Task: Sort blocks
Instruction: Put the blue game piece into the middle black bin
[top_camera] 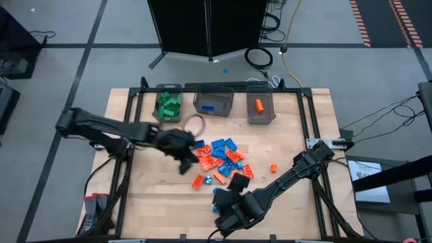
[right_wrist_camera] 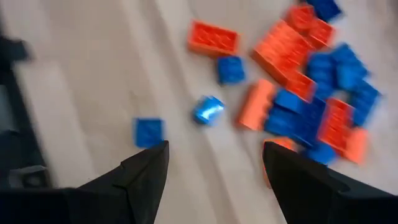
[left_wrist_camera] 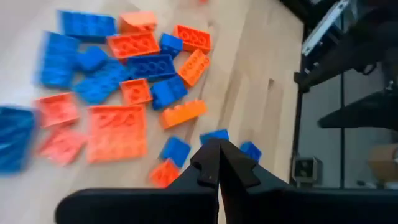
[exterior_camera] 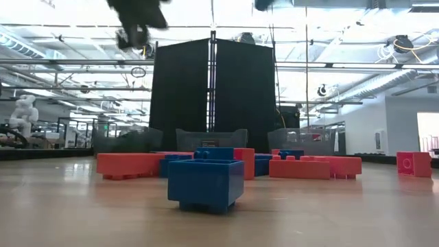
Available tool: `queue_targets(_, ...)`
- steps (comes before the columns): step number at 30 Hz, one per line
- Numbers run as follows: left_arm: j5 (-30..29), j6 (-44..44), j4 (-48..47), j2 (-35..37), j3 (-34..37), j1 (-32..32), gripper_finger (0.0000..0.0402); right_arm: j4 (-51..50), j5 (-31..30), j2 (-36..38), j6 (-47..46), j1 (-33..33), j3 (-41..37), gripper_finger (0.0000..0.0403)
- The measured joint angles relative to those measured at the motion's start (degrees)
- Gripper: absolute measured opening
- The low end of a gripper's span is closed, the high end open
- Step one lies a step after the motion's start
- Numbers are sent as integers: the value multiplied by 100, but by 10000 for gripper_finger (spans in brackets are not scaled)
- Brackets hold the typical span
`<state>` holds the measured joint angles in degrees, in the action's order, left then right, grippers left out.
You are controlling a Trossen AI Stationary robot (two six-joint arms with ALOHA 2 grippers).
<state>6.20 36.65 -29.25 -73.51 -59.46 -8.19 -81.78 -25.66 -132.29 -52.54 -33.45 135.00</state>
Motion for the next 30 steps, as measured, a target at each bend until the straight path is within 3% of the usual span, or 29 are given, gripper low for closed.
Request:
queue_targets(4,-408,72,-910,1022,-206,-306,0,978,404,-302,583,54,3,262)
queue_targets(9,-551,307,-1351,2281,-219,-658,0,2094,679,-685,1064,125,-7,288)
queue_targets(16,-538,478,-1444,3634,-215,-969,0,1573,827,-713,872,265,-4,358)
queue_targets(21,-672,443,-1574,4233,-215,-998,0,1459,1578,-754,789,374,4,380)
queue_targets(30,-1140,348,-2416,4565,-215,-996,0,1779,2272,-1395,883,378,4,369)
